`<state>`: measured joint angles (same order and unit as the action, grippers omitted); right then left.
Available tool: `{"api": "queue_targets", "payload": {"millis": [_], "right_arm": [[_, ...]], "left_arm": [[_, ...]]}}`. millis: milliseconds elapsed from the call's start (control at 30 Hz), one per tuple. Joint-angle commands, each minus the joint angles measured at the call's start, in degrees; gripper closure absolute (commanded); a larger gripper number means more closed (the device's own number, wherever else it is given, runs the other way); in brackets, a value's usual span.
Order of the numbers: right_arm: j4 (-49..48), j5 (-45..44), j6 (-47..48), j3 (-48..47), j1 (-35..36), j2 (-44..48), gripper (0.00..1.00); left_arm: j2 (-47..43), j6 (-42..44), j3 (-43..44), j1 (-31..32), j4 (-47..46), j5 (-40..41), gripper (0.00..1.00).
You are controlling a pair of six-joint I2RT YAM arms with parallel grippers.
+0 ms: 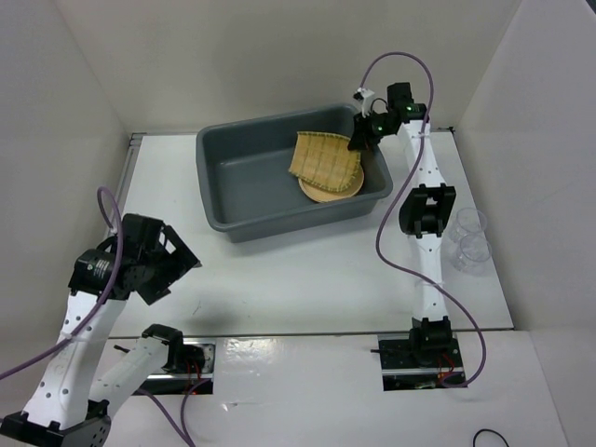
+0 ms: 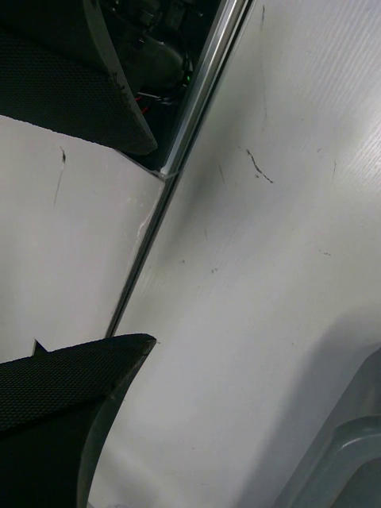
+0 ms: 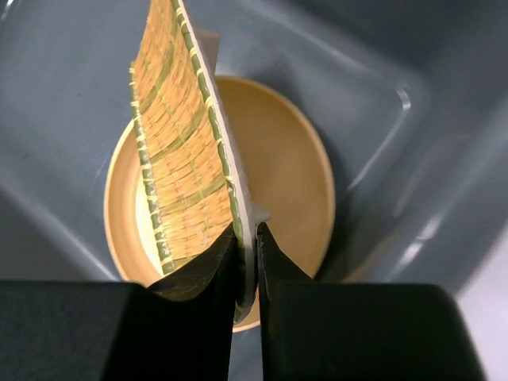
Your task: Place the mixed dishes into the plastic bin
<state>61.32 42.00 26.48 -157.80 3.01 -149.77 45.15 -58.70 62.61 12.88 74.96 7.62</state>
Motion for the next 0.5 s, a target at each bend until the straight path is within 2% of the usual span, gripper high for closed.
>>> {"api": "queue_targets", "payload": {"millis": [0, 33, 100, 133, 167, 200, 233, 300, 367, 467], "right_arm": [[-3.05, -1.39, -2.66, -5.94, -1.95, -0.95, 0.83], [-3.05, -1.39, -3.27, -5.94, -2.47, -0.96, 0.79], [-3.84, -1.92, -3.8, -6.47, -2.48, -0.34, 0.54], [-3.32, -2.44, -4.41, -7.86, -3.09, -0.34, 0.36], [-2.62, -2.45, -4.94, -11.79, -3.09, -1.04, 0.26], [0.18, -1.75, -4.95, -14.7, -3.79, -1.92, 0.26], [2.03, -1.74, -5.64, -22.13, -3.8, -4.62, 0.26], [3.28, -1.14, -6.18, -19.57, -4.41, -3.07, 0.18], [5.38, -1.13, -6.18, -20.89, -5.11, -2.11, 0.12], [6.18, -1.13, -6.79, -20.89, -6.51, 1.57, 0.09]], "left_arm": [[0.21, 0.16, 0.06, -0.32, -1.04, 1.0, 0.0], [0.21, 0.16, 0.06, -0.32, -1.04, 1.0, 0.0], [0.73, 0.16, -0.47, -0.32, -1.66, 1.0, 0.0], [0.73, 0.16, -0.47, -0.32, -2.18, 1.0, 0.0], [1.26, 0.16, -0.99, -0.32, -2.18, 1.0, 0.0], [1.26, 0.16, -1.0, -0.32, -2.88, 1.0, 0.0], [1.78, 0.77, -1.52, -0.32, -2.89, 1.0, 0.0], [1.79, 0.78, -1.53, -0.32, -4.03, 0.47, 0.0], [1.79, 1.3, -2.05, -0.32, -4.73, 0.47, 0.0], [1.79, 1.3, -2.57, -0.32, -5.26, -0.06, 0.0]]}}
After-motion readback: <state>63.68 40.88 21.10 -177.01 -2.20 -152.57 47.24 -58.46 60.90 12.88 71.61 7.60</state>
